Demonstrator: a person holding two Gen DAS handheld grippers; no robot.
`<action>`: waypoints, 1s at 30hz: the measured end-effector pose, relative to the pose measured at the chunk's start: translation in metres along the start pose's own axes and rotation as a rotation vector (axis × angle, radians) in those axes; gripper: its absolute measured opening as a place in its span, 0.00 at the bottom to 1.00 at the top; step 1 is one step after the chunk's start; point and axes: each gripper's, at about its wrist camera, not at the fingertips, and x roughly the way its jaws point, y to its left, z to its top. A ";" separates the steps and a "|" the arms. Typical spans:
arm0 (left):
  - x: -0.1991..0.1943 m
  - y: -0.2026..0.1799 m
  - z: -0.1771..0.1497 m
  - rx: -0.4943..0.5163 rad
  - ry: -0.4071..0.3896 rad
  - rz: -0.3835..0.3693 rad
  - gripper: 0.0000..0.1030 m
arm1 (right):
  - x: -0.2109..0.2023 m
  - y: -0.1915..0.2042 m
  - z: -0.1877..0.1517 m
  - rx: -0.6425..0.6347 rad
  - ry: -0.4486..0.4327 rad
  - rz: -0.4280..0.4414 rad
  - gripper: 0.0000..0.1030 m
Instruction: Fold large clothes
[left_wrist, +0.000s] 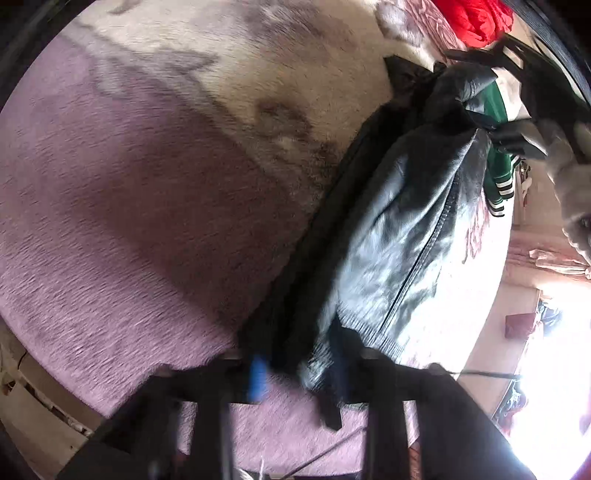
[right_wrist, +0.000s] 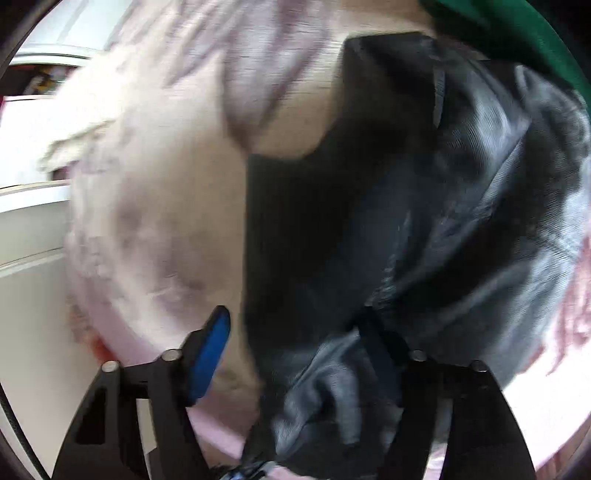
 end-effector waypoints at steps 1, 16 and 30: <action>-0.004 0.005 -0.005 0.002 0.010 0.000 0.63 | -0.010 -0.004 -0.008 0.007 -0.008 0.054 0.72; 0.046 0.000 0.020 0.014 0.017 0.040 0.71 | -0.035 -0.255 -0.035 0.297 -0.180 0.388 0.77; 0.053 -0.045 0.029 0.118 0.021 0.209 0.72 | -0.059 -0.261 -0.121 0.556 -0.475 0.512 0.26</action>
